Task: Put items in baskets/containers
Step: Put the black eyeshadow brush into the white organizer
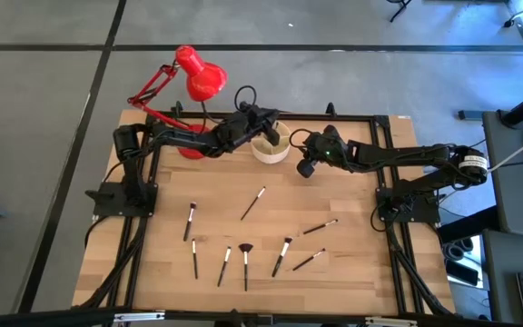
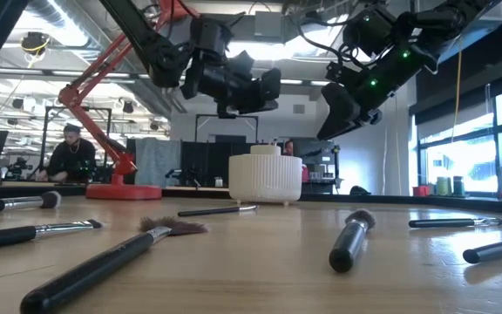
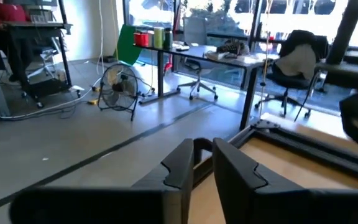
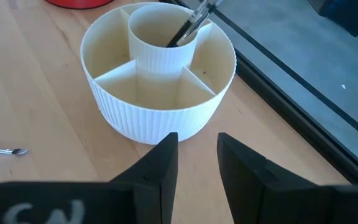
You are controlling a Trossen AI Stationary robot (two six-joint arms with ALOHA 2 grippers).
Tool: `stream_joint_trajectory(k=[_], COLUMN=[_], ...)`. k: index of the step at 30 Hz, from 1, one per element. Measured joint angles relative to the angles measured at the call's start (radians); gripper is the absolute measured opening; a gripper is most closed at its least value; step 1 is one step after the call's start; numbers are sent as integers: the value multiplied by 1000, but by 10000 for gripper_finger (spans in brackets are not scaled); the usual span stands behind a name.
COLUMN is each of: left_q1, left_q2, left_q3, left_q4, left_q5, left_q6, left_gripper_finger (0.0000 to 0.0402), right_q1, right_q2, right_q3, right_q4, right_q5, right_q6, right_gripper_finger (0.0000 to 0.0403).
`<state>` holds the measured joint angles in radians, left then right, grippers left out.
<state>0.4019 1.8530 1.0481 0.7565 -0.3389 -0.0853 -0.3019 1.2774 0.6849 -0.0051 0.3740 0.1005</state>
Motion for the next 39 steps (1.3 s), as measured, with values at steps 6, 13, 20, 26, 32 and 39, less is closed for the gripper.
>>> stream_joint_trajectory(k=[6,13,20,26,32,39], left_q1=[-18,-122,-267,-303,-320,-332], left_q2=[-73,-204,-147,-68,37,125], left_q3=[0,1,0,2,4,57], left_q4=[-186,-578,-819,-803,-818,-827], left_q5=[18,94,70,67,73,106], left_q6=[22,35,-61,-205,-355,-432], left_gripper_finger=[90,89,84,84,84,84], right_q1=[-18,-45,-51,-51,-51,-6], right_q2=[0,0,-28,-130,-279,-443], right_q3=[0,0,0,0,0,0], right_q4=[9,-23,-7,-52,-152,-385], right_q5=[0,0,-6,-110,-205,-253], right_q6=[-7,-22,-13,66,145,259], right_gripper_finger=[112,112,112,112,112,112])
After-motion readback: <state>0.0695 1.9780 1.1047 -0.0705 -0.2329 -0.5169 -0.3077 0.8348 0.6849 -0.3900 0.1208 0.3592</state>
